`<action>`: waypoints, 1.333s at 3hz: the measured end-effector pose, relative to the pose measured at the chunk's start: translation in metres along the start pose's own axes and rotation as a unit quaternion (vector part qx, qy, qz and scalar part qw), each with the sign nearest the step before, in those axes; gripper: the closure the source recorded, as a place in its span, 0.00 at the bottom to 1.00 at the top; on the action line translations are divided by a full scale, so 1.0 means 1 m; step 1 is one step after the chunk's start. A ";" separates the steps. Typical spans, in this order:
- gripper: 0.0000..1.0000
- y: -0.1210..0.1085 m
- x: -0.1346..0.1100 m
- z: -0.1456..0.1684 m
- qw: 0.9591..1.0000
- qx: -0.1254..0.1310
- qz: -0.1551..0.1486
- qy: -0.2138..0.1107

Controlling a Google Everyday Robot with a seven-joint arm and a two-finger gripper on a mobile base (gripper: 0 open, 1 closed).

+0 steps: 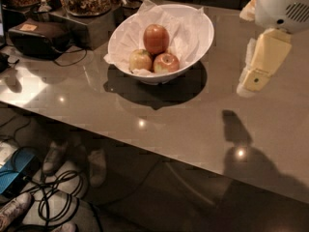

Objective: Pick apple from white bowl

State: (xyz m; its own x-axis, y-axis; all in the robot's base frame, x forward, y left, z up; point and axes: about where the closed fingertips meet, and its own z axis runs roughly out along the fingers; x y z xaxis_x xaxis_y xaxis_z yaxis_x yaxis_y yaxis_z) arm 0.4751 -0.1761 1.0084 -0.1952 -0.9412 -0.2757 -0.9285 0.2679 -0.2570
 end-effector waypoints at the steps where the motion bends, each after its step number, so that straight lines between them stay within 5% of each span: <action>1: 0.00 -0.005 -0.025 -0.004 0.999 0.017 -0.036 0.000; 2: 0.00 -0.006 -0.026 -0.004 0.999 0.019 -0.037 -0.001; 4: 0.00 -0.042 -0.073 0.012 1.000 0.011 0.006 -0.029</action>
Offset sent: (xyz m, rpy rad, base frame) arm 0.0076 0.0195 0.0109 -0.0254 -0.0428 0.0513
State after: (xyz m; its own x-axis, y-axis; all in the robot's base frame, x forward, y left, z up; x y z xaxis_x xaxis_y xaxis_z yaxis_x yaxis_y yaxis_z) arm 0.5323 -0.1159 1.0282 -0.1879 -0.9244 -0.3320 -0.9190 0.2847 -0.2727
